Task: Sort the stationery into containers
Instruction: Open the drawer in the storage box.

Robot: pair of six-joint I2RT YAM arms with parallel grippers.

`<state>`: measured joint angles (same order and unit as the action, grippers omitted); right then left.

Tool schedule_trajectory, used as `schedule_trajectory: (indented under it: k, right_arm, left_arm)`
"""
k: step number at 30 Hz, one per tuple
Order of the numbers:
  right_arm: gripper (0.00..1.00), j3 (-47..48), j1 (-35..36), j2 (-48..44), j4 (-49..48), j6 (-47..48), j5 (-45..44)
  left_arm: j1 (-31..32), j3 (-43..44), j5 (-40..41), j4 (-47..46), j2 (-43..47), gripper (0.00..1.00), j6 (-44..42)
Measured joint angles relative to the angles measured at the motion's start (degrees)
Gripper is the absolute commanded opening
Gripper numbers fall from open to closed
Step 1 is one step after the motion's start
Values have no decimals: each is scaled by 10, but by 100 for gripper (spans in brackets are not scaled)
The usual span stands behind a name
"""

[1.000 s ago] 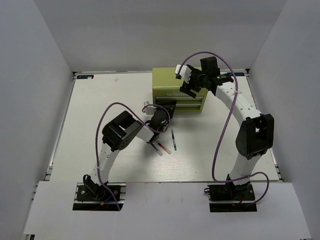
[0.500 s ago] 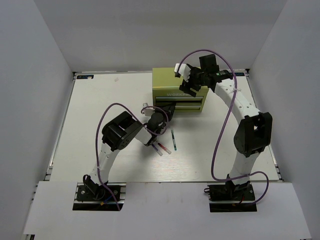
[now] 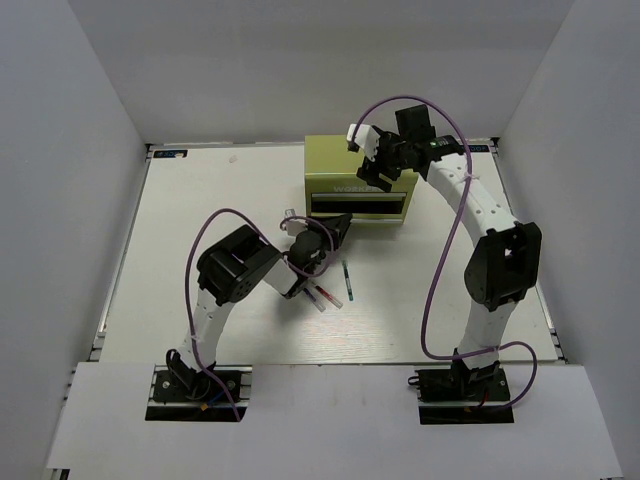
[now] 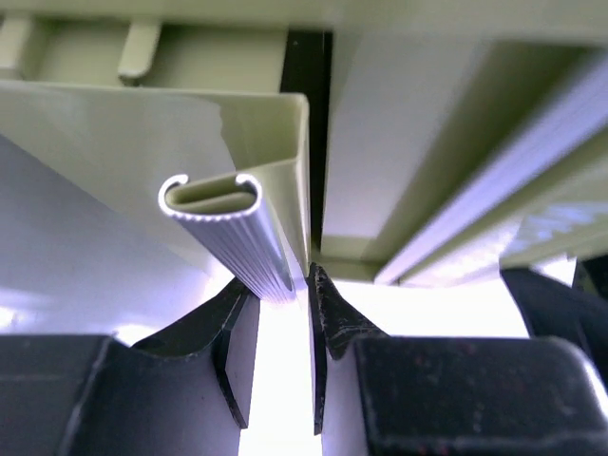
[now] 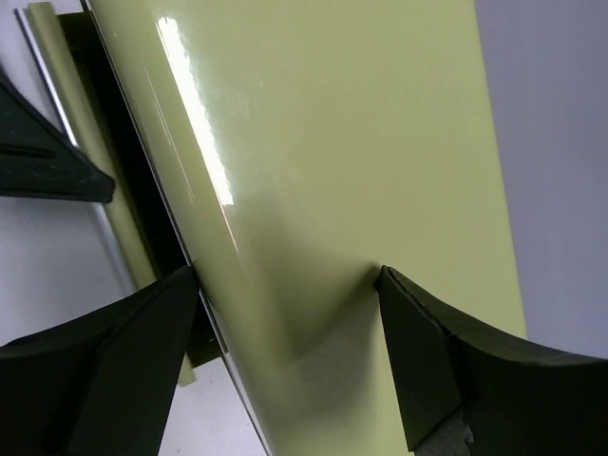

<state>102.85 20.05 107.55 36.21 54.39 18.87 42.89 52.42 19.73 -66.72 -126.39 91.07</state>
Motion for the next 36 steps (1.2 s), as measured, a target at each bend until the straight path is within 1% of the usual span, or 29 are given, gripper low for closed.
schedule_trajectory:
  k: [11, 12, 13, 15, 16, 17, 19, 20, 22, 23, 25, 26, 27, 29, 30, 36]
  right_arm:
    - [79, 5, 3, 4, 3, -7, -7]
    - [79, 5, 3, 4, 2, -8, -7]
    - [80, 5, 3, 4, 1, -9, -7]
    - [80, 5, 4, 4, 0, -11, -7]
    - [82, 5, 4, 4, -1, -12, -7]
    - [83, 5, 4, 4, -1, -13, -7]
    - [85, 5, 4, 4, -2, -14, -7]
    - [85, 4, 4, 4, -3, -15, -7]
    - [86, 3, 4, 4, -4, -15, -7]
    - [86, 0, 4, 2, -7, -16, -7]
    - [88, -4, 3, 0, -12, -16, -7]
    - [90, -6, 3, -1, -14, -17, -7]
    - [90, -7, 3, -2, -16, -17, -8]
    - [90, -12, 3, -4, -19, -17, -8]
    - [90, -16, 3, -7, -22, -17, -8]
    - [90, -75, -1, -52, -41, -12, -17]
  left_arm:
    - [21, -124, -50, -7, 84, 0, -15]
    - [21, -129, -53, -6, 89, 3, -15]
    - [21, -134, -56, -5, 94, 11, -16]
    - [21, -136, -56, 2, 100, 23, -17]
    - [21, -136, -57, 3, 101, 30, -17]
    - [21, -136, -57, 4, 101, 41, -18]
    - [20, -136, -59, 10, 102, 49, -33]
    - [19, -136, -59, 16, 103, 56, -40]
    - [14, -136, -61, 27, 105, 61, -54]
    - [13, -136, -63, 34, 109, 66, -61]
    - [10, -136, -69, 42, 117, 68, -73]
    - [9, -134, -72, 47, 123, 70, -78]
    - [9, -133, -75, 55, 130, 72, -84]
    - [9, -133, -88, 66, 147, 72, -97]
    - [9, -133, -95, 75, 156, 75, -104]
    - [9, -133, -147, 164, 228, 77, -164]
